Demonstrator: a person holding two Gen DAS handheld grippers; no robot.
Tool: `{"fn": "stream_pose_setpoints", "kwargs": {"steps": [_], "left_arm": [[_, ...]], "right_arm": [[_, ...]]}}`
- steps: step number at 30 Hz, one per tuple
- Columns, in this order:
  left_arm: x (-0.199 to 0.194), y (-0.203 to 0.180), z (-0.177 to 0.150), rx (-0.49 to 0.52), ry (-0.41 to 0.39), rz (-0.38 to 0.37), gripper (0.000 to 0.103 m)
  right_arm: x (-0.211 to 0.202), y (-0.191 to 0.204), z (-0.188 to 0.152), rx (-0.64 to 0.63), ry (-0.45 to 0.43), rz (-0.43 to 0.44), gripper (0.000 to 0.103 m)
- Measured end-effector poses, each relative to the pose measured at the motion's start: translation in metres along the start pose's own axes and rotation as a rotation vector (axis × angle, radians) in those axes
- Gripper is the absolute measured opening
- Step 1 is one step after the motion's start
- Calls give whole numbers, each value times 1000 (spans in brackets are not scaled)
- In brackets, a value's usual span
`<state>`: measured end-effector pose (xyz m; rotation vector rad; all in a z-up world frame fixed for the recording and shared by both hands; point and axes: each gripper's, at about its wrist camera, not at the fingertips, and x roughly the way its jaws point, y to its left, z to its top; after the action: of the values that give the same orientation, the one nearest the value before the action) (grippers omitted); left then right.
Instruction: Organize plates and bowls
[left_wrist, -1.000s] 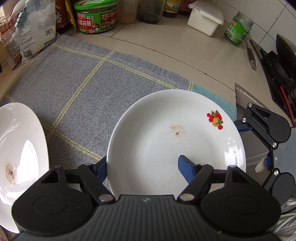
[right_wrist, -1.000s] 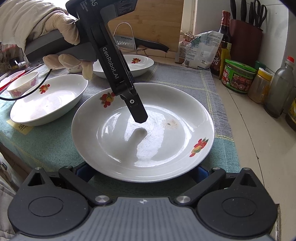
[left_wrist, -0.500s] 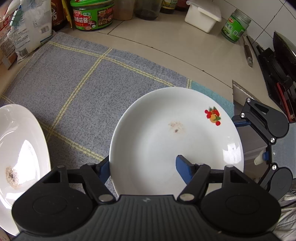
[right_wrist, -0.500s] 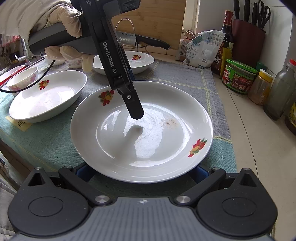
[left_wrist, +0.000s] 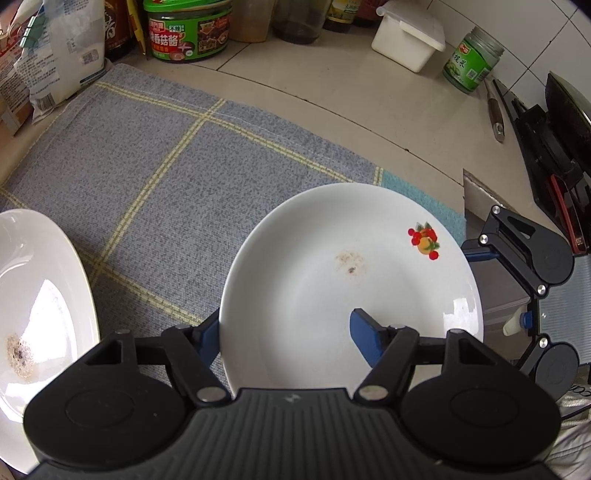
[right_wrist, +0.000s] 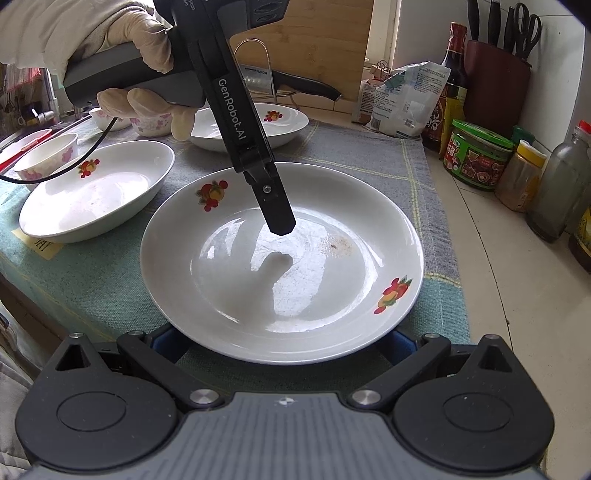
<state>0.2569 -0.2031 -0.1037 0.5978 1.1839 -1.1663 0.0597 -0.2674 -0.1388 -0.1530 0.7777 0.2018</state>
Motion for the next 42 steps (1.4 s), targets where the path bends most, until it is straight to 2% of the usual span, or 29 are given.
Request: {"fn": "stream_pose_setpoints", "kwargs": {"steps": [10,18,28,42], "left_arm": [[-4,-2,-6,2,-22,15,68],[-15,1,-3,-22,-76,27,68],[-17,17,22,-39,-135,60,68],[0,45,56,-63,-173,105,68]], "right_arm": [[-2,3,3,-27,23,-24,103],[-5,-1,12,-39,13,-26,103],[9,-26,30,-52,-10,-39,103],[44,-65,49,-56,-11,-39,103]]}}
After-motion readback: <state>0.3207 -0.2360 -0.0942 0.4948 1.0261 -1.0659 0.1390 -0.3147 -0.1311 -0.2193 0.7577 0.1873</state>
